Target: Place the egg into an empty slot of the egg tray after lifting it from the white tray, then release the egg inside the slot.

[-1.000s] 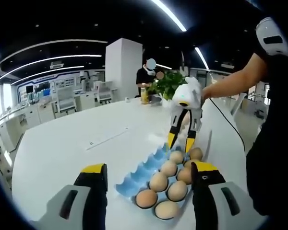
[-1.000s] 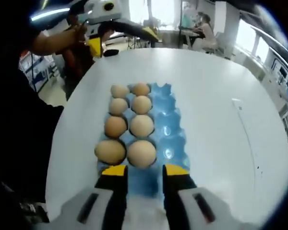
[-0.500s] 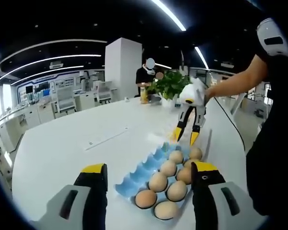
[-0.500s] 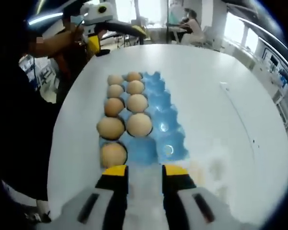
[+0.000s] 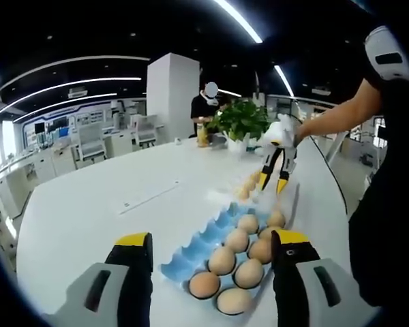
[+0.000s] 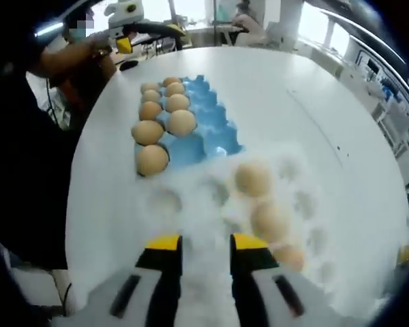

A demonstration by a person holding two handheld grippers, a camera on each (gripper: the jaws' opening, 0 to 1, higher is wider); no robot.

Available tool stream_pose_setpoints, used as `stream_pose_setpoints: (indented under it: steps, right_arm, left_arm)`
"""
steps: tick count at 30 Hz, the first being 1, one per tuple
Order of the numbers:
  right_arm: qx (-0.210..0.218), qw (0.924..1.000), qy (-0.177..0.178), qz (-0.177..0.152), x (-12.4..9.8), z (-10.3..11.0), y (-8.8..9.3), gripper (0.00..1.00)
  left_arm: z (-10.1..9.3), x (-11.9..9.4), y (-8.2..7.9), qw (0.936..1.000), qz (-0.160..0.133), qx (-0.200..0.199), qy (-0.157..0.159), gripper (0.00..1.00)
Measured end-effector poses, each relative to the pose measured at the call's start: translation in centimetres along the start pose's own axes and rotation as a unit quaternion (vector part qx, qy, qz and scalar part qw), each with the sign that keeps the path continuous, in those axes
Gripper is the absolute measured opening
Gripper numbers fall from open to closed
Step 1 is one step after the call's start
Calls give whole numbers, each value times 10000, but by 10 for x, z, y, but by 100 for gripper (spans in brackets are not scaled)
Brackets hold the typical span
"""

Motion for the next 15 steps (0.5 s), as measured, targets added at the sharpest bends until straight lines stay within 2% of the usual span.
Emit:
stream_pose_setpoints:
  steps: [2,10,15]
  right_arm:
    - [163,9998,105,15,-5,-4,9,27]
    - [239,9982,458,312,-19,-12,38,27]
    - [435,9953,705,501,-32,-22,56,27]
  left_arm:
    - [0,0,0,10000,1,-1,-9,72]
    - [-1,2,0,10000,-9,-5,16,72]
    - [-1,0,1,10000,6,-7,8,71]
Point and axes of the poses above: the point that each gripper's makers call its tool centre point, and the gripper's own axes: x roughly forward along the fingers, z roughly to its left, y roughly out of its underside, the point moved 10 cm from there along -x, roughly backward along the fingers, and after that the axes turned 9 degrees about y, right-handed, at the moved point
